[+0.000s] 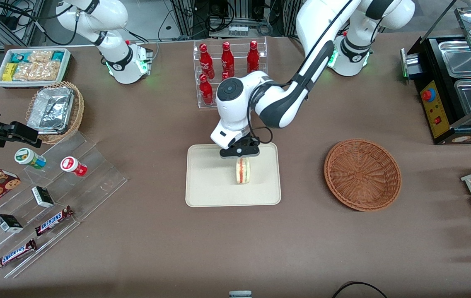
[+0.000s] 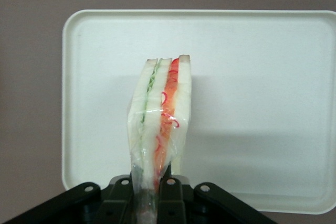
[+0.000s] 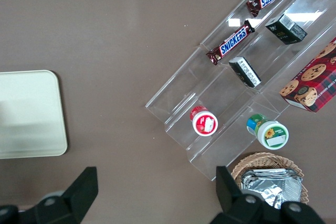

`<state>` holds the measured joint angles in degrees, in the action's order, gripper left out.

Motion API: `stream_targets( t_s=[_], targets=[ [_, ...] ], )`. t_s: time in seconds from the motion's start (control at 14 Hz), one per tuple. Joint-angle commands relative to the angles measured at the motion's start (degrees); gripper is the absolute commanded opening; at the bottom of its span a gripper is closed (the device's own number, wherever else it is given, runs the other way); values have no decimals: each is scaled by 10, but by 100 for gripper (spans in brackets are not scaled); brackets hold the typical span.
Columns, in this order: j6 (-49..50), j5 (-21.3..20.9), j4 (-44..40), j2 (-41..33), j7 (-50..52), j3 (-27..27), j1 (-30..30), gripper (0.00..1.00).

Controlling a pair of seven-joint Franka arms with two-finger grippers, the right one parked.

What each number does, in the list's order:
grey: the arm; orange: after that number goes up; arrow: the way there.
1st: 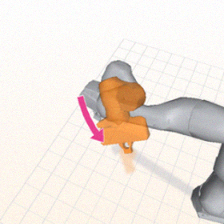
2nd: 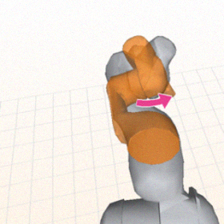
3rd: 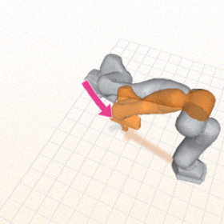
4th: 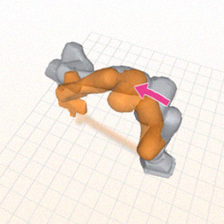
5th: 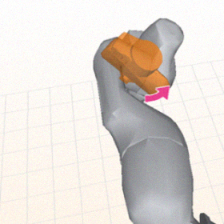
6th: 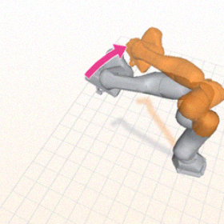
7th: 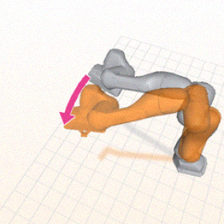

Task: Place sandwich from basket to tray
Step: 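Carry the sandwich with the left gripper over the white tray, then lower the sandwich onto the tray and open the left gripper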

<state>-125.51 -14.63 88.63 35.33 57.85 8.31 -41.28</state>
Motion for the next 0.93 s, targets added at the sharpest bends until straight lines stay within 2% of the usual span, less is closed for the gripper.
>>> stream_targets(
  t_s=[0.0,0.29,0.64,0.71,0.79,0.86],
  targets=[
    [-28,-1,-24,35,-11,-7,-19,0],
    [-33,-7,-88,90,39,-8,-27,0],
    [-31,-13,-85,93,74,-9,-28,0],
    [-31,-13,-86,93,74,-9,-28,9],
    [-30,-13,-86,92,73,-9,-28,64],
    [-29,-13,-86,89,70,-10,-27,99]
  ],
)
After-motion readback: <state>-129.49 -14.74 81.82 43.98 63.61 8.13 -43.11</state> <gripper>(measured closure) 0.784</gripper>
